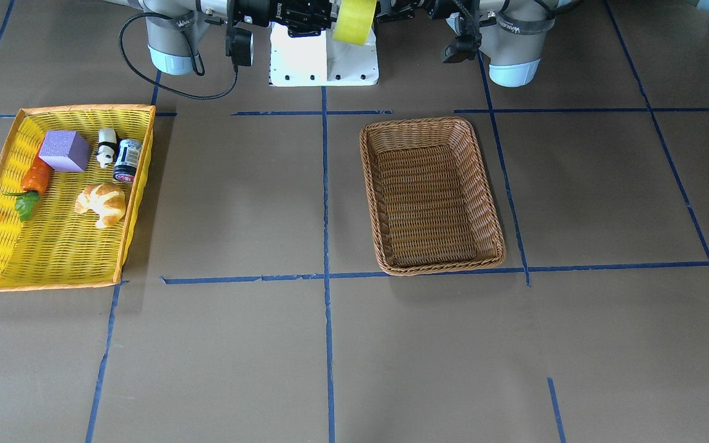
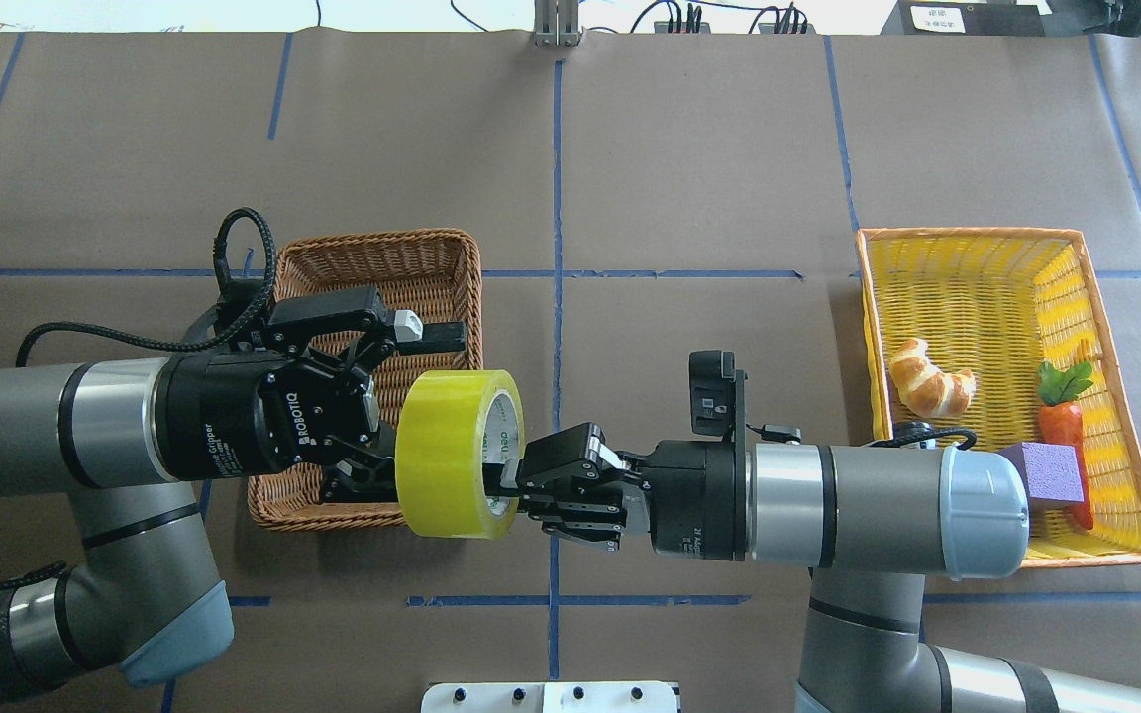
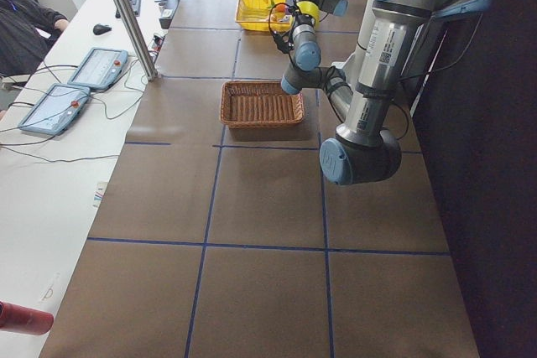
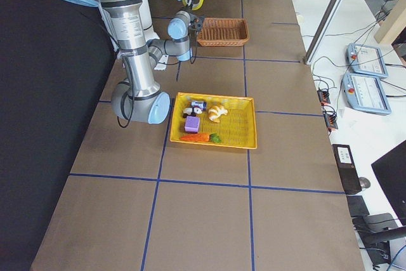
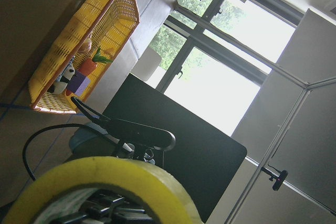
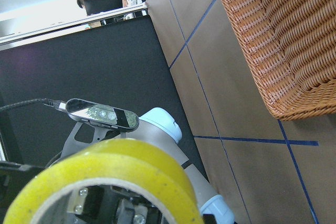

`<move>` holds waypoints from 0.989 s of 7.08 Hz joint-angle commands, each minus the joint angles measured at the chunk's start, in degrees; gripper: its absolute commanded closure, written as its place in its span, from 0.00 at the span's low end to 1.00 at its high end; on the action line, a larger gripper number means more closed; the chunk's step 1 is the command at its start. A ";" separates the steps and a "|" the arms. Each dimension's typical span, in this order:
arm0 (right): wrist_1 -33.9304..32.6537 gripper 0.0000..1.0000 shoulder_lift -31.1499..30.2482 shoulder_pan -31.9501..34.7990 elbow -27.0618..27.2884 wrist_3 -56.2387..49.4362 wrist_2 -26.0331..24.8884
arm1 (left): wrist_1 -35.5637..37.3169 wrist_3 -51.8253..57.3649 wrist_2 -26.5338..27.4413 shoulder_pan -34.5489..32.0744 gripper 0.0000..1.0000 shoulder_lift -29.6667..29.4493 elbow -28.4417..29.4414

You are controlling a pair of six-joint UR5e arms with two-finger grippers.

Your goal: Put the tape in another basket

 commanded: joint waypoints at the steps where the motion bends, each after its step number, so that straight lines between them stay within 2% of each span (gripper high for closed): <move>1: 0.02 0.97 0.09 -0.39 0.00 -0.25 -0.40 | 0.00 0.06 -0.04 0.13 0.15 0.01 0.00; 2: 0.02 0.87 0.09 -0.39 0.00 -0.42 -0.40 | 0.00 -0.37 0.05 0.22 0.57 0.01 -0.26; 3: 0.11 0.69 0.18 -0.39 0.00 -0.69 -0.40 | 0.00 -0.38 0.05 0.22 0.94 0.09 -0.35; 4: 0.11 0.49 0.18 -0.30 0.00 -0.60 -0.49 | 0.09 -0.98 0.14 0.22 1.00 0.18 -0.78; 5: 0.11 0.09 0.18 -0.39 0.00 -0.60 -1.62 | 0.09 -2.56 0.05 0.22 1.00 0.62 -1.05; 6: 0.11 0.01 0.09 -0.39 0.00 -0.60 -1.72 | 0.00 -2.57 0.05 0.22 1.00 0.71 -1.31; 7: 0.11 0.01 0.09 -0.30 0.00 -0.60 -1.72 | 0.00 -2.57 0.05 0.22 1.00 0.80 -1.32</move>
